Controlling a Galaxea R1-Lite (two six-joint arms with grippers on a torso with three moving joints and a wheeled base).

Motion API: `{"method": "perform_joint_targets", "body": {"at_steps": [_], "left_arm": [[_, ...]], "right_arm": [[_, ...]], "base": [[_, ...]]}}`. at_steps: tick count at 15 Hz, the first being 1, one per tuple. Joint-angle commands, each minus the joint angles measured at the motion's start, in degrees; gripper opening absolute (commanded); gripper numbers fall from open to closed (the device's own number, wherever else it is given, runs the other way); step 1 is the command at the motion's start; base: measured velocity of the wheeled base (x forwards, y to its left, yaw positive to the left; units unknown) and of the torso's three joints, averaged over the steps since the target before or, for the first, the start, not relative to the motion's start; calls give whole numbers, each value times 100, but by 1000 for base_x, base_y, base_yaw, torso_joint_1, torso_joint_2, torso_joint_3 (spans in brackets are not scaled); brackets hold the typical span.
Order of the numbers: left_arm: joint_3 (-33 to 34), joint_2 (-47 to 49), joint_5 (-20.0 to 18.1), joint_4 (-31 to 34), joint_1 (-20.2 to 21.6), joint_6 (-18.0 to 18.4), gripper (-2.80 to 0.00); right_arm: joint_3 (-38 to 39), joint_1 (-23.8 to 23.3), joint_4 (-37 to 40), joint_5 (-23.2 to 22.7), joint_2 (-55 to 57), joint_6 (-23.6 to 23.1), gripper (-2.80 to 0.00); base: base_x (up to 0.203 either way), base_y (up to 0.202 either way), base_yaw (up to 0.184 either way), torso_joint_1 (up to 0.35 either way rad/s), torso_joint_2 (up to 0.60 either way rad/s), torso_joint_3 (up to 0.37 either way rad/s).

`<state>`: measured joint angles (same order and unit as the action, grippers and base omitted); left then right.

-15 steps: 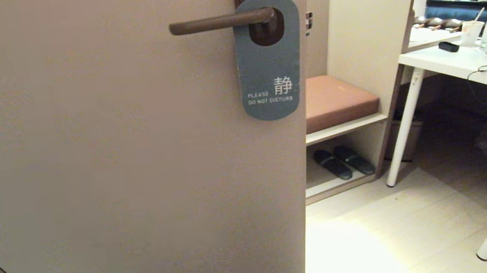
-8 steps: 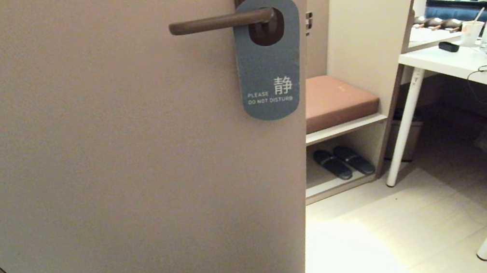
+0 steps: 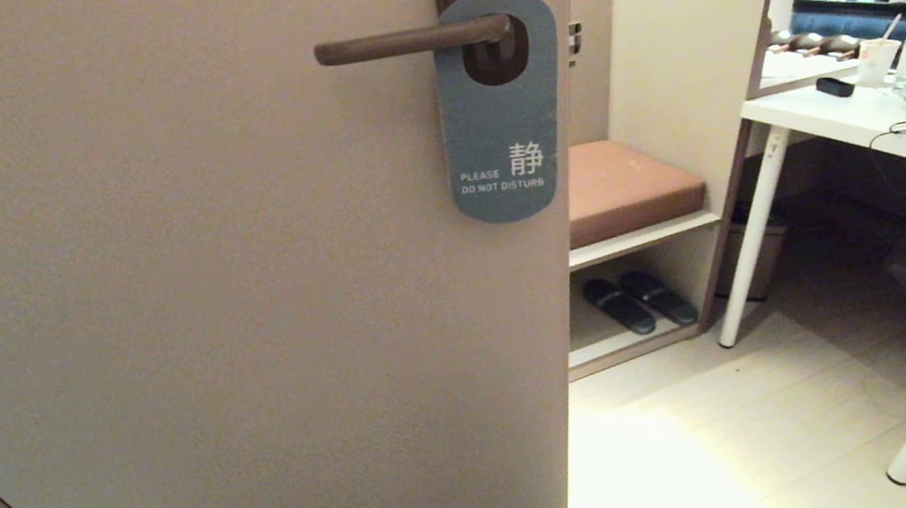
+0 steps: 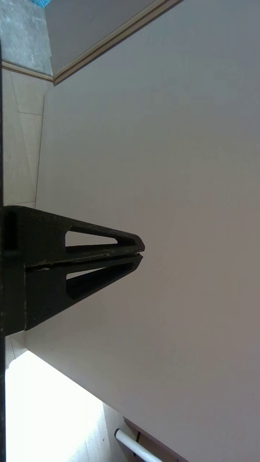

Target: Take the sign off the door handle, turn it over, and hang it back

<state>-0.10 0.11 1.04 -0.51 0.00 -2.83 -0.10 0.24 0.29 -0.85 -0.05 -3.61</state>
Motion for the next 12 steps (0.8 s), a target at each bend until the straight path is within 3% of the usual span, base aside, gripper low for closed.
{"method": "perform_joint_targets", "body": {"at_steps": [1,12], "left_arm": [[1,-2,2,-1,0,-7,-280],[1,-2,2,-1,0,-7,-280]], "right_arm": [[1,2,4,-3,5,0,-280],[10,2,-2,24,5,203,-280]], "base": [[0,0,0,0,0,0],[0,0,0,0,0,0]]}}
